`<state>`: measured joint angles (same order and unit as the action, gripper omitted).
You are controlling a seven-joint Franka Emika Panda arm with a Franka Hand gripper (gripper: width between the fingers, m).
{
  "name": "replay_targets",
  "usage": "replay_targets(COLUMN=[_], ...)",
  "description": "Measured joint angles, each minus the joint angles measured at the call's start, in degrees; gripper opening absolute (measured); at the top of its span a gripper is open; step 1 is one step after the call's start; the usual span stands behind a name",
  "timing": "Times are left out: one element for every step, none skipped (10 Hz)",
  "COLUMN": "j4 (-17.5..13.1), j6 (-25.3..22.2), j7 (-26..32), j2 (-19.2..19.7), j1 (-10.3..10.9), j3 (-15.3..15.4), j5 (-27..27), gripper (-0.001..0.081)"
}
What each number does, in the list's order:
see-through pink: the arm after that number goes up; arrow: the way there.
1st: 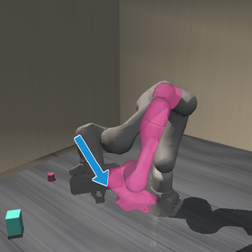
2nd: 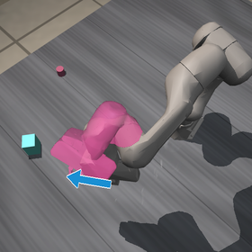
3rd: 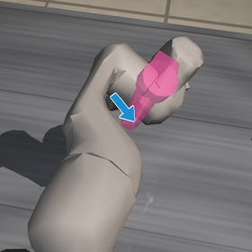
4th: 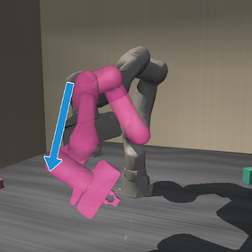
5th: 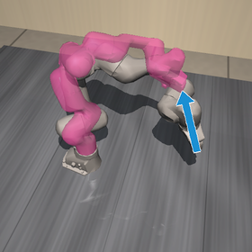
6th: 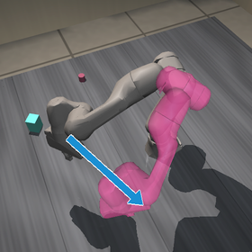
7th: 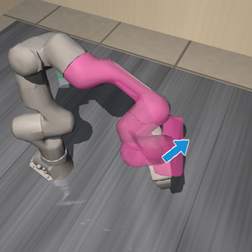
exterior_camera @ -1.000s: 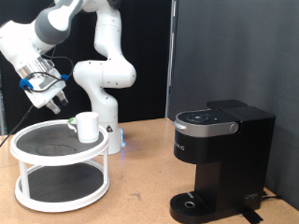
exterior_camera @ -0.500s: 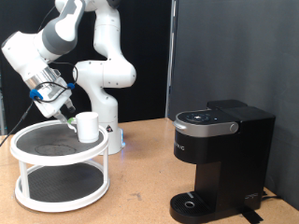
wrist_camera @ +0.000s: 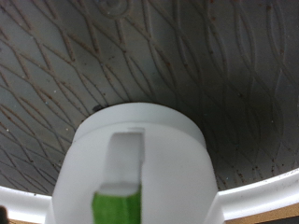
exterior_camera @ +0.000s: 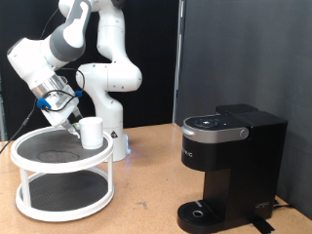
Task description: Make a cup of coffee with the keurig machine
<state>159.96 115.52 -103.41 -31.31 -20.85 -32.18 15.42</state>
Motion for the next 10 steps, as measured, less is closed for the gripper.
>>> replay_targets(j4=[0.1, 0.2, 0.2, 0.3, 0.5, 0.6, 0.8, 0.9, 1.0, 1.0], j6=[0.0, 0.0, 0.0, 0.0, 0.3, 0.7, 1.1, 1.5, 1.7, 1.8], j7=[0.0, 0.0, 0.0, 0.0, 0.0, 0.0, 0.0, 0.0, -0.1, -0.1], j2=[0.0, 0.0, 0.0, 0.0, 0.0, 0.0, 0.0, 0.0, 0.0, 0.0], j1=[0.1, 0.1, 0.1, 0.1, 0.1, 0.1, 0.1, 0.1, 0.1, 0.0], j3=[0.0, 0.0, 0.0, 0.0, 0.0, 0.1, 0.1, 0.2, 0.2, 0.4], j5=[0.0, 0.0, 0.0, -0.1, -0.2, -0.4, -0.5, -0.5, -0.6, -0.7], gripper=[0.069, 0.069, 0.0513, 0.0513, 0.0377, 0.0377, 0.0176, 0.0061, 0.0061, 0.0011])
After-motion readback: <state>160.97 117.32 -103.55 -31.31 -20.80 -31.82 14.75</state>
